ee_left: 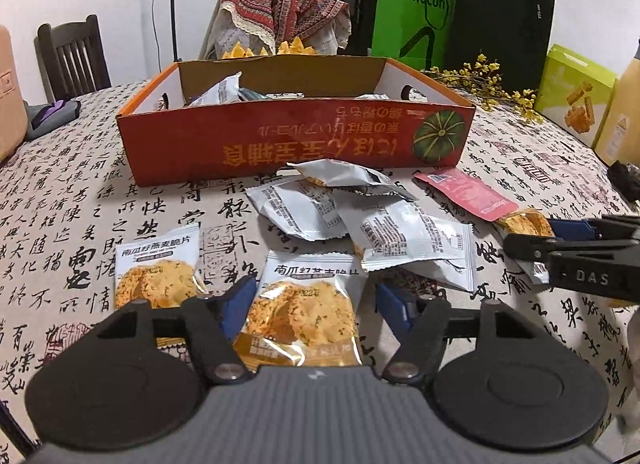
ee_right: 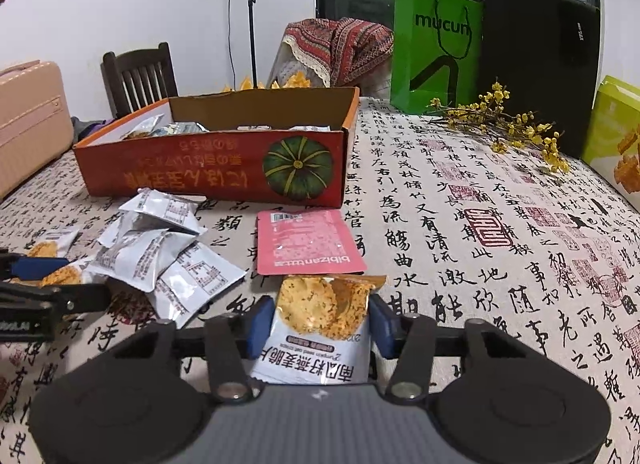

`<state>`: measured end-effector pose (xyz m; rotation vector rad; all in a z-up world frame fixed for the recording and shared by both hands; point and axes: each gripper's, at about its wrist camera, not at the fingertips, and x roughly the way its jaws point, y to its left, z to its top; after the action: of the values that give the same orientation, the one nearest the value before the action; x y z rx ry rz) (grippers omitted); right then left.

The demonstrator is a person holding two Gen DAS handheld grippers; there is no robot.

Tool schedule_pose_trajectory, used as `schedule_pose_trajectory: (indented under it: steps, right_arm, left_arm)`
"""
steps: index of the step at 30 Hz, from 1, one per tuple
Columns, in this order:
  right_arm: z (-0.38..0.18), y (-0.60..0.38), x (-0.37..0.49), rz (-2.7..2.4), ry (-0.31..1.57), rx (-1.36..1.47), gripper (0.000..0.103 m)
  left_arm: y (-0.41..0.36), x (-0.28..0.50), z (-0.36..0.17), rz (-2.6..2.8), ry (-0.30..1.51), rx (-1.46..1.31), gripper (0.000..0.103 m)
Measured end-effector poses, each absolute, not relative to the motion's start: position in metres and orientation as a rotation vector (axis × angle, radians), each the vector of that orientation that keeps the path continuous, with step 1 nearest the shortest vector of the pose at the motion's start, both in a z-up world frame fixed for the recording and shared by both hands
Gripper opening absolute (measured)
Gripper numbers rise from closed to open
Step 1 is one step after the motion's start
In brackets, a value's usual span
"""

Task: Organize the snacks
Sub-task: 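Carry both cracker packets into the cardboard box and open both grippers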

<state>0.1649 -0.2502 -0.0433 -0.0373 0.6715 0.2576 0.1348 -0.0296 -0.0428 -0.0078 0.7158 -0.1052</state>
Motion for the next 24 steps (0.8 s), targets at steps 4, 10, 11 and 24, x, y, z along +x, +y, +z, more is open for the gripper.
schedule_pose_trajectory:
  steps: [4, 10, 11, 24]
  right_arm:
    - [-0.042, -0.255, 0.157, 0.283, 0.659, -0.026, 0.045]
    - [-0.03, -0.265, 0.142, 0.279, 0.602, -0.002, 0.042]
    - [-0.027, -0.267, 0.14, 0.277, 0.59, 0.004, 0.042]
    - [-0.015, -0.27, 0.126, 0.281, 0.546, 0.018, 0.042]
  left_arm:
    - [-0.027, 0.133, -0.042, -0.092, 0.715, -0.021, 0.062]
    - [-0.027, 0.13, -0.041, -0.082, 0.713, -0.031, 0.065]
    - [-0.027, 0.13, -0.041, -0.08, 0.712, -0.028, 0.065]
    - [-0.029, 0.117, -0.037, -0.06, 0.683, -0.026, 0.049]
